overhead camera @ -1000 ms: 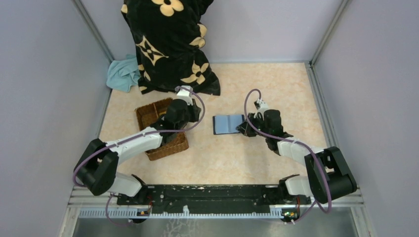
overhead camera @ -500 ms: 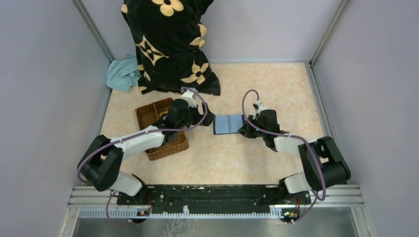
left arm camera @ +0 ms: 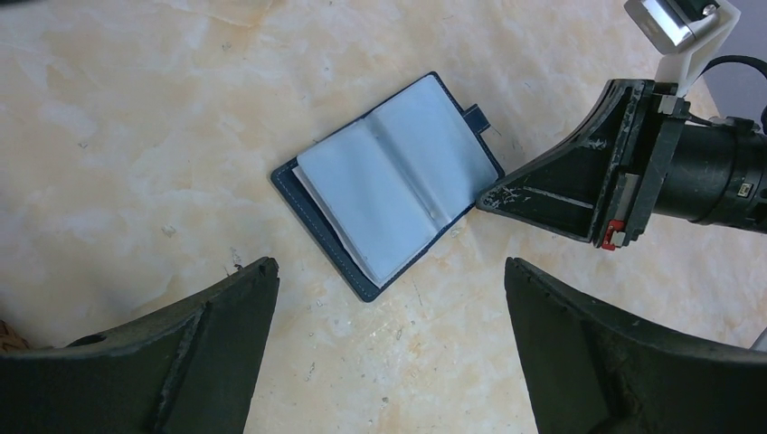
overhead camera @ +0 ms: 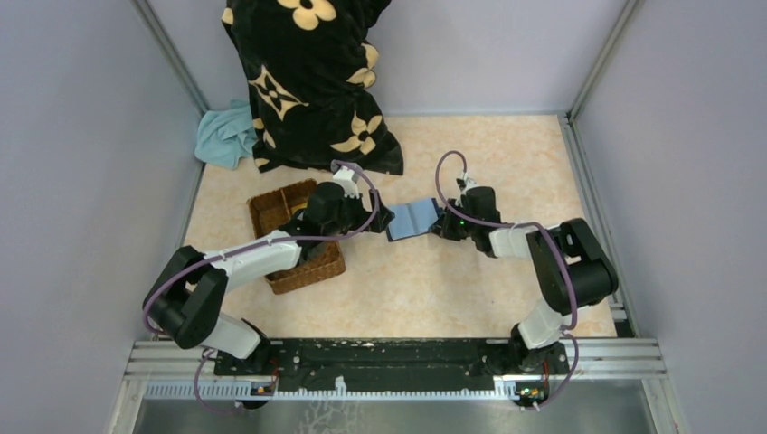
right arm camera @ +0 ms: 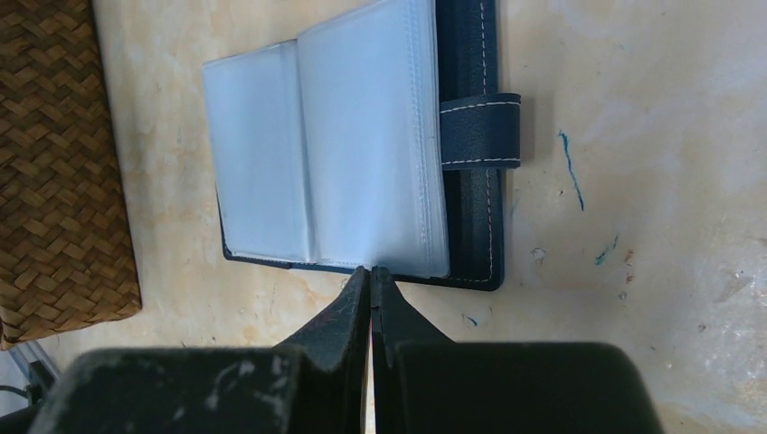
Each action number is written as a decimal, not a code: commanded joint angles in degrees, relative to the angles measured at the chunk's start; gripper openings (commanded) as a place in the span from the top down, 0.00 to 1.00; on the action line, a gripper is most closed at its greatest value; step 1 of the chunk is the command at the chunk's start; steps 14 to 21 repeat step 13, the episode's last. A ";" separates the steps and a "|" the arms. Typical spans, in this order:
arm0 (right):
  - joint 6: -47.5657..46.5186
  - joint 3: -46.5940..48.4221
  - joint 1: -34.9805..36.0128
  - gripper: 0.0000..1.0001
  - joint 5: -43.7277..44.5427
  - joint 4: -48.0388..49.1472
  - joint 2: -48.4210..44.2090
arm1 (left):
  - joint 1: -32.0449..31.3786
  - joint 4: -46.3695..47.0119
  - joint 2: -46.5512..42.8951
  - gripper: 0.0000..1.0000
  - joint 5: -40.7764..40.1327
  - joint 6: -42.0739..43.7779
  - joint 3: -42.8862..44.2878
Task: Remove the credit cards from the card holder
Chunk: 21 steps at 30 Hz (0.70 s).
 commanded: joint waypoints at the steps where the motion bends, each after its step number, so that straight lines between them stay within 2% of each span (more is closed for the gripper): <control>1: 0.14 0.78 0.46 1.00 0.00 3.07 -5.02 | 0.56 0.72 -1.89 0.00 0.80 -0.07 -0.60; 6: -2.80 -0.89 0.50 0.98 3.70 0.09 -12.37 | 0.56 1.25 -1.88 0.00 1.28 -0.36 -0.53; 13: -4.70 -2.07 0.42 0.64 5.14 -2.55 -15.38 | 0.56 1.80 -1.47 0.00 2.08 -0.33 -0.40; 21: -4.70 -2.07 0.42 0.64 5.14 -2.55 -15.38 | 0.56 1.80 -1.47 0.00 2.08 -0.33 -0.40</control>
